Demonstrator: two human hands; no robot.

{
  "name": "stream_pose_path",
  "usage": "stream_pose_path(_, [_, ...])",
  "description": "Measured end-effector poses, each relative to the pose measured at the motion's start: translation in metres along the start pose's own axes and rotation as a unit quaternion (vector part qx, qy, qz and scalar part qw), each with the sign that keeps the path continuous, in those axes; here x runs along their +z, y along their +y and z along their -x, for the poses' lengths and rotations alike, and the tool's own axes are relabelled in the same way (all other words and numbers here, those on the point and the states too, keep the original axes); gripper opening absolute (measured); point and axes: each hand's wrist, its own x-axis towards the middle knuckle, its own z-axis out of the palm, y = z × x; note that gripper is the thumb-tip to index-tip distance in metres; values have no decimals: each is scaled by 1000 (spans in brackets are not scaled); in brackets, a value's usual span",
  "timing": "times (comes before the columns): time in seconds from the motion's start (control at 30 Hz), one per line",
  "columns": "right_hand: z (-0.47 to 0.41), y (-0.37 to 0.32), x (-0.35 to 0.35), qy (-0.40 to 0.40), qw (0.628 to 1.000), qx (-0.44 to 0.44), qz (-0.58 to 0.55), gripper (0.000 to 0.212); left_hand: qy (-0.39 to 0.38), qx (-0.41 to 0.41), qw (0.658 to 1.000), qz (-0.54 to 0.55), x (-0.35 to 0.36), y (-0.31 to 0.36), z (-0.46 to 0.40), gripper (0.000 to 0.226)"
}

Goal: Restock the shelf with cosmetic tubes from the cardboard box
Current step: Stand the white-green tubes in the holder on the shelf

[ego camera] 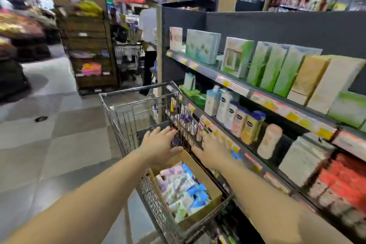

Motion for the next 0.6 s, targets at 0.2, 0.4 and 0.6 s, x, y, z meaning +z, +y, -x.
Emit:
stream_pose_path(0.2, [-82,33,47,-32,998,30,-53,68,-59,-9,998,9,57,-22,-92,73])
stream_pose_path(0.4, [-123,66,111,-124,980,127,-85,64,-129,14,991,14,135,-60,-155,78])
stream_pose_path(0.6, [-138,73,195,-221,933,234,-159,57,-259,45,964,45,211,-95,-203,77])
